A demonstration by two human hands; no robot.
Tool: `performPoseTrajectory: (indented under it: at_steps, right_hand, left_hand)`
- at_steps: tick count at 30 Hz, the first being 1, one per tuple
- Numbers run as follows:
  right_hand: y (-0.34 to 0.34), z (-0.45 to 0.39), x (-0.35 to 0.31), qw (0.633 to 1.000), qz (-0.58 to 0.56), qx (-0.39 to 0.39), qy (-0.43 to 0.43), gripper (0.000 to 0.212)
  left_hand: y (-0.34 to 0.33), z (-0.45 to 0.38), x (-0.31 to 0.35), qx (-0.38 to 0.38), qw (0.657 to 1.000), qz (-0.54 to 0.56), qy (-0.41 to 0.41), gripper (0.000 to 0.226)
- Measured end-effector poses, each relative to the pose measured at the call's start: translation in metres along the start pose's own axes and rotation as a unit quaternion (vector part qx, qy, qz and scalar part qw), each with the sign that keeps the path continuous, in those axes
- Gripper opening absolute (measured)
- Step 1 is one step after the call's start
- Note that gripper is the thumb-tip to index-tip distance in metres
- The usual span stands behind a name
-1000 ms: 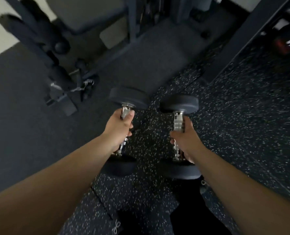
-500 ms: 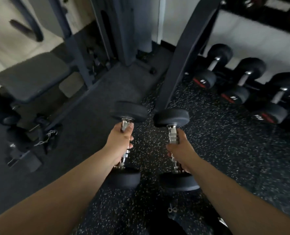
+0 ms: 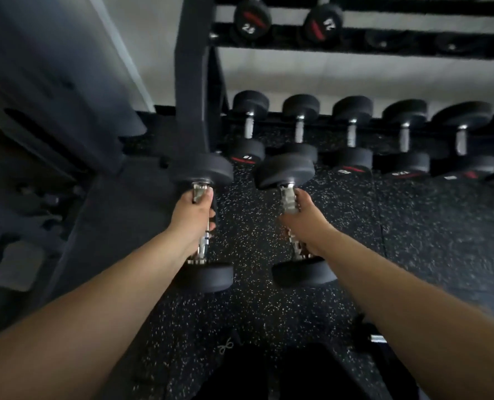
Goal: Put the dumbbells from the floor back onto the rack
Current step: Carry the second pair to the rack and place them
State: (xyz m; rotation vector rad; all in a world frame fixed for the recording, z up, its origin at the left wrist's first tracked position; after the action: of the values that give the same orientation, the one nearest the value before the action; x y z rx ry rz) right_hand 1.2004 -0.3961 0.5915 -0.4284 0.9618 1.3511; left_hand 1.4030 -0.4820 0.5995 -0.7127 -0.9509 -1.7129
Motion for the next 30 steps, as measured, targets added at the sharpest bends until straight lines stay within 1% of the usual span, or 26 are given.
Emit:
performPoseTrajectory:
  at_steps: [4, 8, 16, 20, 26, 28, 30]
  right_hand:
    - [0.041, -0.028, -0.014, 0.997, -0.060, 0.053, -0.012, 0.069]
    - [0.101, -0.056, -0.020, 0.992, -0.070, 0.107, -0.010, 0.066]
    - [0.235, -0.096, -0.025, 0.976, -0.111, 0.185, -0.020, 0.055]
    - [0.294, -0.112, -0.029, 0.964, -0.141, 0.222, -0.034, 0.057]
    - [0.378, -0.150, -0.038, 0.947, -0.160, 0.269, -0.069, 0.061]
    - [0.404, -0.167, -0.044, 0.941, -0.158, 0.289, -0.071, 0.063]
    - [0.429, -0.183, -0.051, 0.943, -0.135, 0.295, -0.069, 0.064]
  left_hand:
    - [-0.045, -0.034, 0.042, -0.047, 0.997, -0.052, -0.024, 0.017]
    - [-0.108, -0.057, 0.081, -0.088, 0.992, -0.083, -0.044, 0.018]
    - [-0.253, -0.078, 0.161, -0.154, 0.983, -0.082, -0.059, 0.017]
    - [-0.322, -0.090, 0.201, -0.187, 0.976, -0.089, -0.065, 0.020]
    - [-0.419, -0.119, 0.256, -0.240, 0.961, -0.111, -0.079, 0.017]
    - [-0.451, -0.131, 0.273, -0.260, 0.954, -0.117, -0.093, 0.019]
    - [-0.479, -0.139, 0.290, -0.273, 0.947, -0.131, -0.104, 0.018]
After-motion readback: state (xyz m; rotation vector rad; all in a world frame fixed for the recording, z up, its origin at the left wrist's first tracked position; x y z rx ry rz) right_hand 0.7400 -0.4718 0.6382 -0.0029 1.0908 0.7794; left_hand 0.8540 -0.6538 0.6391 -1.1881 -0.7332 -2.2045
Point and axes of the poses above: each hand's wrist, its own z-axis away from the middle knuckle, its own y-axis out of the back of the hand, x = y × z, the point moved 1 cm from there along -z, towards the middle knuckle, and after that the axes turned 1 degree about y, right-handed, at the moved point
